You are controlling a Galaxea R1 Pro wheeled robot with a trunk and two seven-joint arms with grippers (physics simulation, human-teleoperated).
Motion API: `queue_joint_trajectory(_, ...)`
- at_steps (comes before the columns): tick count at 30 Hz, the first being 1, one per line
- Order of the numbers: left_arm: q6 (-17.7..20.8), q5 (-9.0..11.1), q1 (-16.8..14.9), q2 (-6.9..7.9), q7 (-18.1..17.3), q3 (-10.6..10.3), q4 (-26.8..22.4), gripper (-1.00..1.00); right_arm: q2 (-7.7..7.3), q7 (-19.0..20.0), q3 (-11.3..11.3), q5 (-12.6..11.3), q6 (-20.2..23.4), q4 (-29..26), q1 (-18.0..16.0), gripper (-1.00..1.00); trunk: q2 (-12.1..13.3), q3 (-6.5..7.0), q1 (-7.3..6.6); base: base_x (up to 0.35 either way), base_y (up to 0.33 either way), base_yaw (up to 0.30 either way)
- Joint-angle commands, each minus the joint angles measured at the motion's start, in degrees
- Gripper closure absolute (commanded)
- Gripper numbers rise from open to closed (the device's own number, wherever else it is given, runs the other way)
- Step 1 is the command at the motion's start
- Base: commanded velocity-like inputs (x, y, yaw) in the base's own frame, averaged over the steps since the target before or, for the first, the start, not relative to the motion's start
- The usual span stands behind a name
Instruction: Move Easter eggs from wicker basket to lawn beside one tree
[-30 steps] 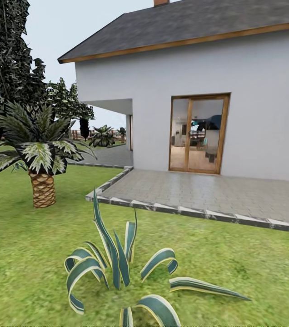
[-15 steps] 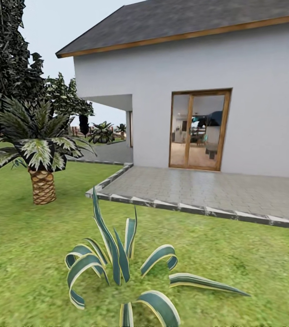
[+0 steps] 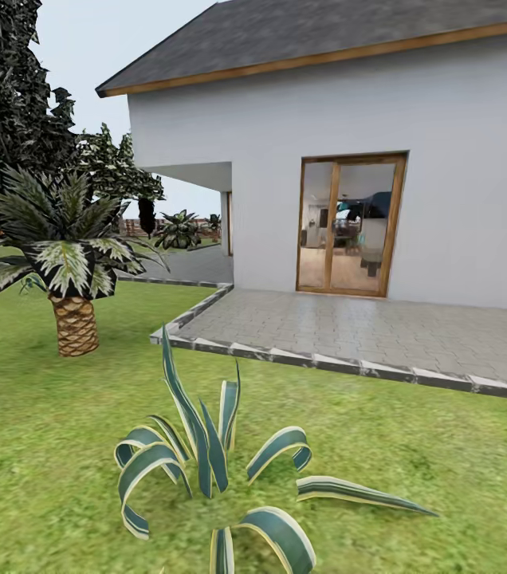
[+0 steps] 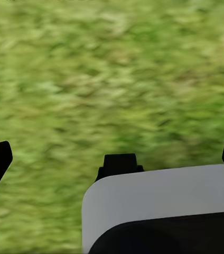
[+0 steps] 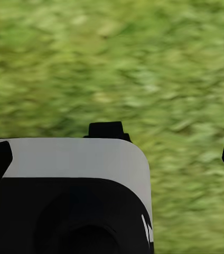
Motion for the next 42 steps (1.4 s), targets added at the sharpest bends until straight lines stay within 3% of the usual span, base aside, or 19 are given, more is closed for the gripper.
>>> queue_joint_trajectory(1,-0.09,-0.27,0.02,0.01,0.06,-0.09,-0.09,-1.00,0.01,-0.01,-0.29,0.02,-0.21,0.05,-0.03,-1.00,-0.03,-0.05,0.00,0.000,0.000,-0.093)
queue_joint_trajectory(26,-0.09,-0.28,0.02,0.01,0.06,-0.09,-0.09,-1.00,-0.20,-0.01,-0.35,0.02,-0.22,0.04,-0.03,-1.00,-0.03,-0.06,0.00,0.000,0.000,-0.237)
queue_joint_trajectory(42,-0.10,-0.28,0.02,0.01,-0.01,-0.09,-0.09,-1.00,-0.45,-0.01,-0.36,0.02,-0.21,0.05,-0.03,-1.00,-0.03,-0.06,0.00,-0.152,0.120,-0.021)
